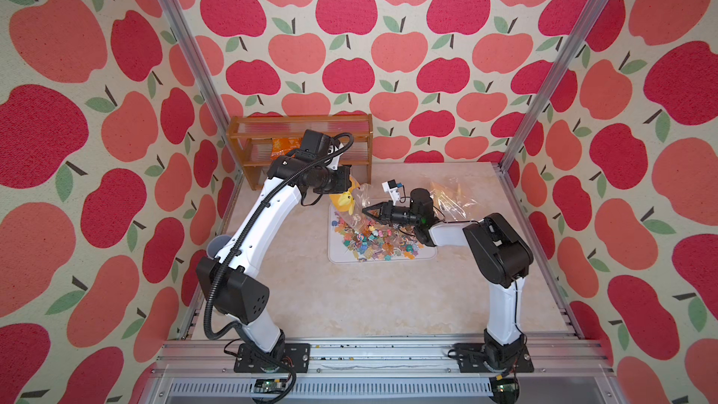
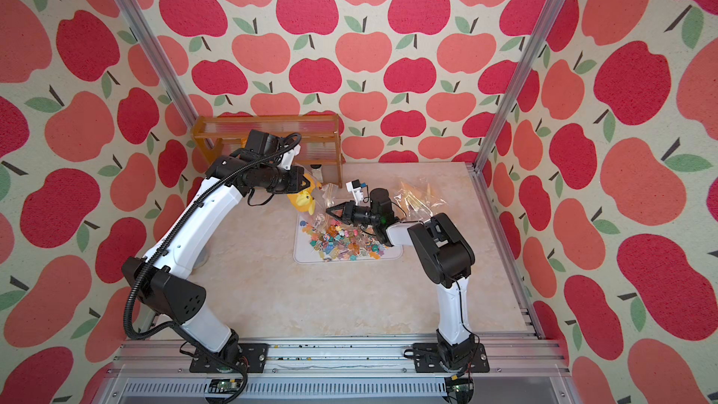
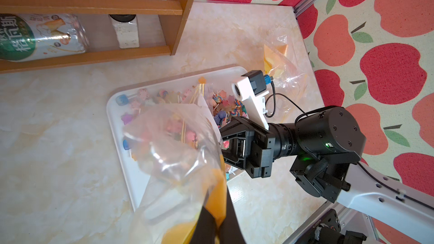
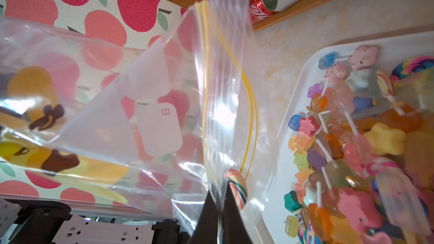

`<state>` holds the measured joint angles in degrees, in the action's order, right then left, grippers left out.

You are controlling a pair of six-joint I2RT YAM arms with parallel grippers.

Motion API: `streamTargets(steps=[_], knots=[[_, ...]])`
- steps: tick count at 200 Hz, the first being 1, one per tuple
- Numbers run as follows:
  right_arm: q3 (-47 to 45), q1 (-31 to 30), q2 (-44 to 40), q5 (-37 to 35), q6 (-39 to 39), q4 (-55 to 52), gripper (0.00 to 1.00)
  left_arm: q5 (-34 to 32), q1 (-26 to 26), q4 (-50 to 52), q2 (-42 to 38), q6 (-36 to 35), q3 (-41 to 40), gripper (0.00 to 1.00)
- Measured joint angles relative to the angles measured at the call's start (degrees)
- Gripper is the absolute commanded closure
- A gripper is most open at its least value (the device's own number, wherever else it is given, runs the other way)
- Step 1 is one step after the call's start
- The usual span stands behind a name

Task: Pour candies out of the ziploc bag
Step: 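Pour the candies out of the ziploc bag onto the tray.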

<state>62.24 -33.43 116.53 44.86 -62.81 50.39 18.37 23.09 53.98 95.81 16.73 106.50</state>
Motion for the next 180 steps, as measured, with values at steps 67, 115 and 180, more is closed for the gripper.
streamTargets(steps=[67,115,180], knots=[[1.0,0.0,0.9,0.0,0.5,-0.9,0.92,0.0,0.0,0.7,1.4,-0.1,1.6,1.00],[0.9,0.1,0.0,0.0,2.0,-3.1,1.00,0.1,-1.6,0.4,1.2,-0.2,0.4,1.00],[0.0,0.1,-14.2,-4.1,12.0,-17.8,1.00,1.0,-6.3,-3.1,-4.6,0.3,-10.3,1.00]])
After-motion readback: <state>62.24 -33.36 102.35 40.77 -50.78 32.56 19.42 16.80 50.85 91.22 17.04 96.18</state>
